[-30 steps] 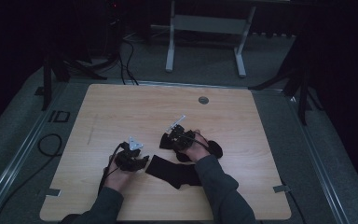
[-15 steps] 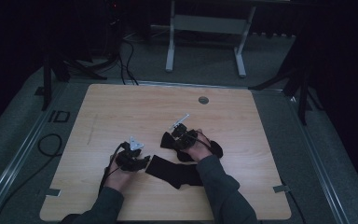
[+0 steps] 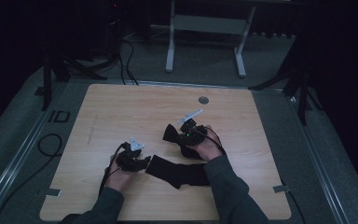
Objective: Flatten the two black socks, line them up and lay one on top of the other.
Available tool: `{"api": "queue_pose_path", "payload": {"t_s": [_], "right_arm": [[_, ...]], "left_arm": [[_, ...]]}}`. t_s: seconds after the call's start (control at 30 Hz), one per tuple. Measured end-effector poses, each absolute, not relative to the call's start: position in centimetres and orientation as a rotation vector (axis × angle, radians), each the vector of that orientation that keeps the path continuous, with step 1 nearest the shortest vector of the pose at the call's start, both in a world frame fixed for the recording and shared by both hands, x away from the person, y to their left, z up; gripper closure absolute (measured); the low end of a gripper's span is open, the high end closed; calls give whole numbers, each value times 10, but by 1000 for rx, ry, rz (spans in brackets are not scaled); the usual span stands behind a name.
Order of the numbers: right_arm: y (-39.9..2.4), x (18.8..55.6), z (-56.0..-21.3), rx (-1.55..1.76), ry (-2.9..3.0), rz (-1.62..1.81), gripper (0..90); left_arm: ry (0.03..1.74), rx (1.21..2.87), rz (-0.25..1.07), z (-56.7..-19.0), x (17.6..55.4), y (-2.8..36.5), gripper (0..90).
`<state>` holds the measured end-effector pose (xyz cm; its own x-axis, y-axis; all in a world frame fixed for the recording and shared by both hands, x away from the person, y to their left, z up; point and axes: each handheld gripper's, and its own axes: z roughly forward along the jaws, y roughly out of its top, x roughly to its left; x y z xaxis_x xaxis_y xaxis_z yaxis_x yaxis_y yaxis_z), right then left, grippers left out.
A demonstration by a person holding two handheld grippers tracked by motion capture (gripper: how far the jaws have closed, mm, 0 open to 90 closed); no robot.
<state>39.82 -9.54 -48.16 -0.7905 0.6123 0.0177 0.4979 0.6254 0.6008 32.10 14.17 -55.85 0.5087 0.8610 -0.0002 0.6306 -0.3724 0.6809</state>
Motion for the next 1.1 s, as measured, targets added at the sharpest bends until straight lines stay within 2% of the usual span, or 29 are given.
{"api": "queue_pose_path", "payload": {"t_s": [0.37, 0.73, 0.87, 1.1], "right_arm": [[-94, 366, -464, 835, 2660, 931, 834], [-92, 349, -439, 717, 2599, 1008, 829], [-87, 343, -441, 736, 2641, 1001, 829], [-72, 329, -465, 834, 2719, 1003, 829]], "left_arm": [[1190, 2084, 460, -544, 304, 142, 657], [1154, 2143, 406, -546, 280, 141, 761], [1152, 2167, 398, -548, 280, 139, 789], [1153, 2186, 394, -550, 280, 138, 816]]}}
